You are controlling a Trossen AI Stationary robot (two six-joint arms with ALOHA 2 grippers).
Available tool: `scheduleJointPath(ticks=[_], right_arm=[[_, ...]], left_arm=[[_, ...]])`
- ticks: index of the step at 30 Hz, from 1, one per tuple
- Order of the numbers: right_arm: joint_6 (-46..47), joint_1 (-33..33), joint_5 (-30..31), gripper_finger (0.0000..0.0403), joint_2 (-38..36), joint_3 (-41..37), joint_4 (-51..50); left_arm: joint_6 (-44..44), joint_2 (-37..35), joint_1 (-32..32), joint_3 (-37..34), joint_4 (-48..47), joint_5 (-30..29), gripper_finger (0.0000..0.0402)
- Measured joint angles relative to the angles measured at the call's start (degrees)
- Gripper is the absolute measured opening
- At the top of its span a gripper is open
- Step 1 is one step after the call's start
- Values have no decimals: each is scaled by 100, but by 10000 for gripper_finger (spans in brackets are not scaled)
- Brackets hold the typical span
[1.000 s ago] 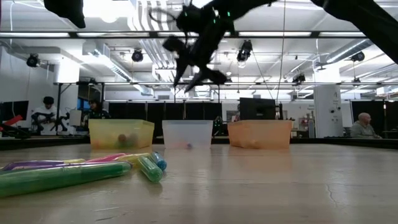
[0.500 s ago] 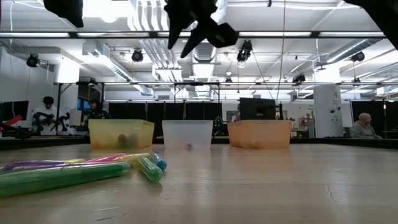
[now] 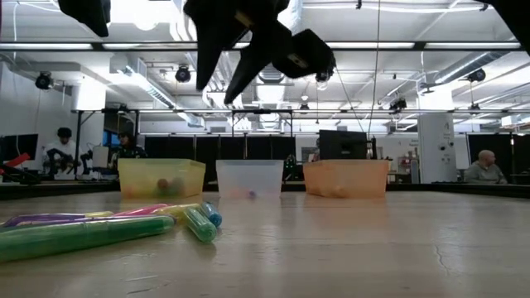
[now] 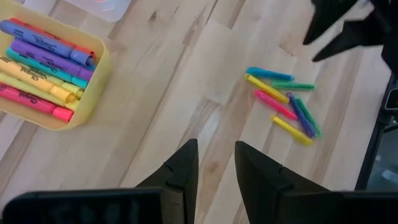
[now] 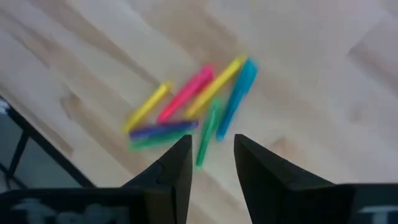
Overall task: Pick & Place Markers
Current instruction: Put the blue pen into the white bin
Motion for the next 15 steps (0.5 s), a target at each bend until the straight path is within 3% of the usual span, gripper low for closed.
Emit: scheduleJointPath(ticks=[6,15], right_arm=[[280,18,-468,127,483,2,90],[164,-33,-342,144,829,-8,93]], left_arm=[[56,-1,0,0,-17,0,99],[115,-1,0,0,-53,0,99]])
